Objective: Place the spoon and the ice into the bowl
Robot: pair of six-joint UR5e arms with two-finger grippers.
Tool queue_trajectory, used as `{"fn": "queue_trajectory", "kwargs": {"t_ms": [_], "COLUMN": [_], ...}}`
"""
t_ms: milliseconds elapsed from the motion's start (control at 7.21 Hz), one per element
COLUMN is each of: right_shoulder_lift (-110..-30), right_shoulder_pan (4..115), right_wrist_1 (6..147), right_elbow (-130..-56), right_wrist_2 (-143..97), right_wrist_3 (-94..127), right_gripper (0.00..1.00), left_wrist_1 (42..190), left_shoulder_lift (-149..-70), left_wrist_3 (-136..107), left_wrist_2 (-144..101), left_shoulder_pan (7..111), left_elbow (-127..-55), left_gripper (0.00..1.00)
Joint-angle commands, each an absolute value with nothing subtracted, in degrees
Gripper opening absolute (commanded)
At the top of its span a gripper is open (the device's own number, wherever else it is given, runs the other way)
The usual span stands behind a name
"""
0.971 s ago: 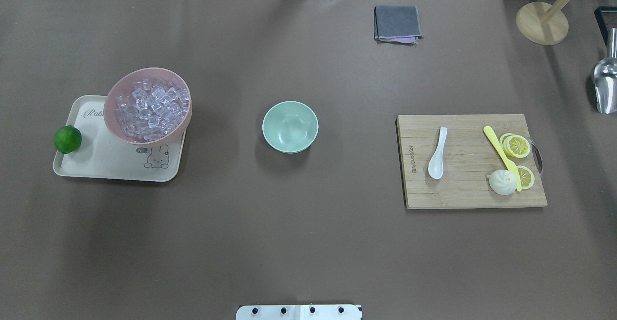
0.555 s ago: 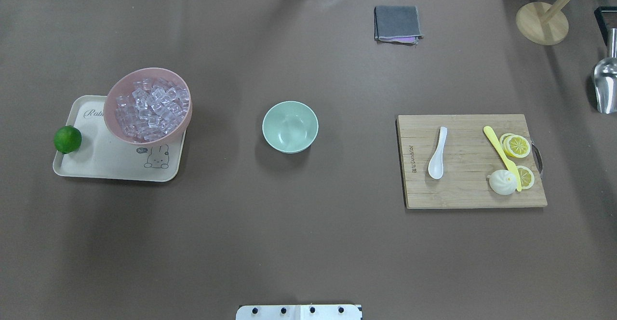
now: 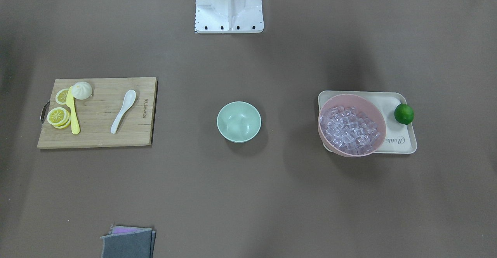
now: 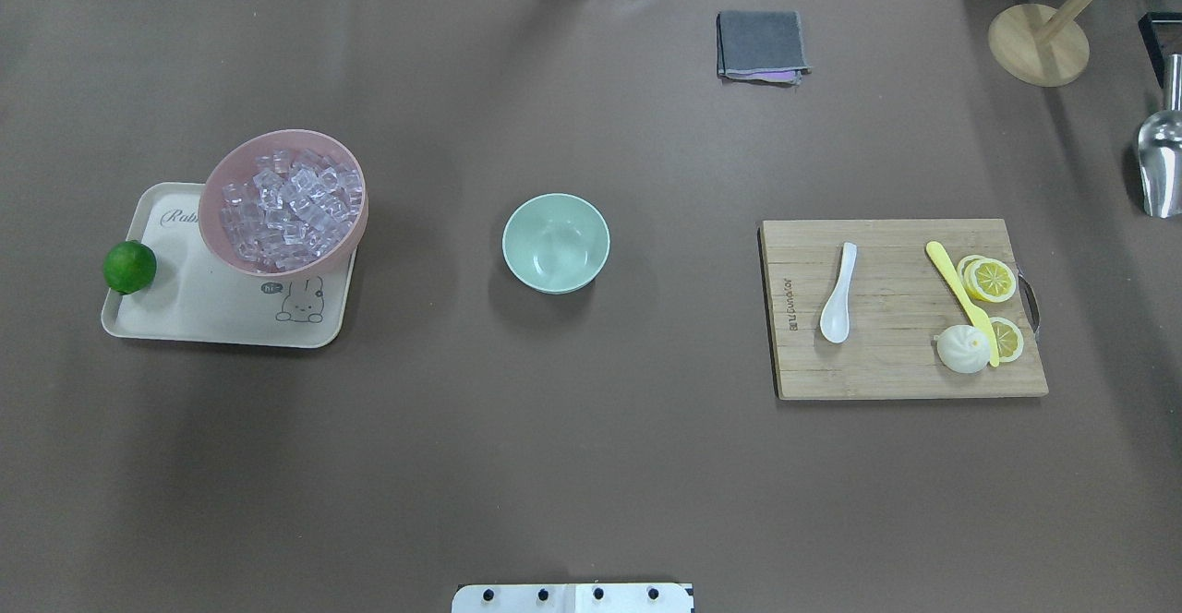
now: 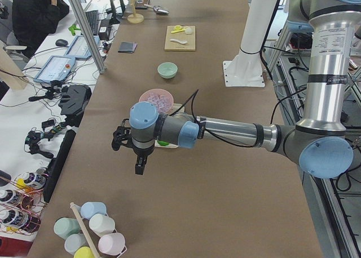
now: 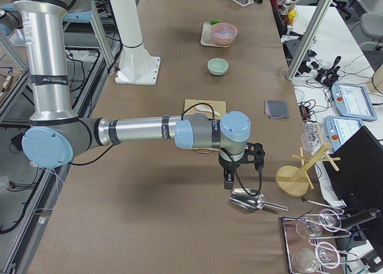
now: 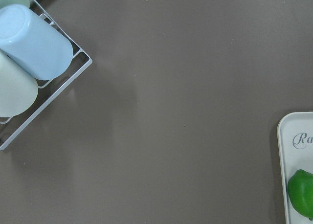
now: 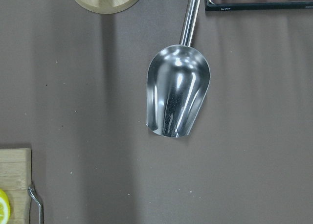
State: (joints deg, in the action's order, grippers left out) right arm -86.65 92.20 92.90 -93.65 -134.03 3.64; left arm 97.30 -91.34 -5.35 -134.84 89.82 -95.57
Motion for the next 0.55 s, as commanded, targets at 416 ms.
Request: {"fn": "queue_trajectory", "kwargs": {"t_ms": [416], "right_shoulder_lift": [-86.8], "right_shoulder_pan": [92.2], "right_wrist_1": [92.9], "right_elbow": [-93.7], "right_wrist_2": [-134.2], "right_wrist_3": [3.9], "right_gripper": [1.0], "left_wrist_1": [97.3], "left_shoulder_lift": [-91.7], "left_wrist_3": [-5.4], "left_wrist_2": [-134.8], "left_shoulder_pan": [89.7], "left_elbow": [-95.5], "left_gripper": [0.99]}}
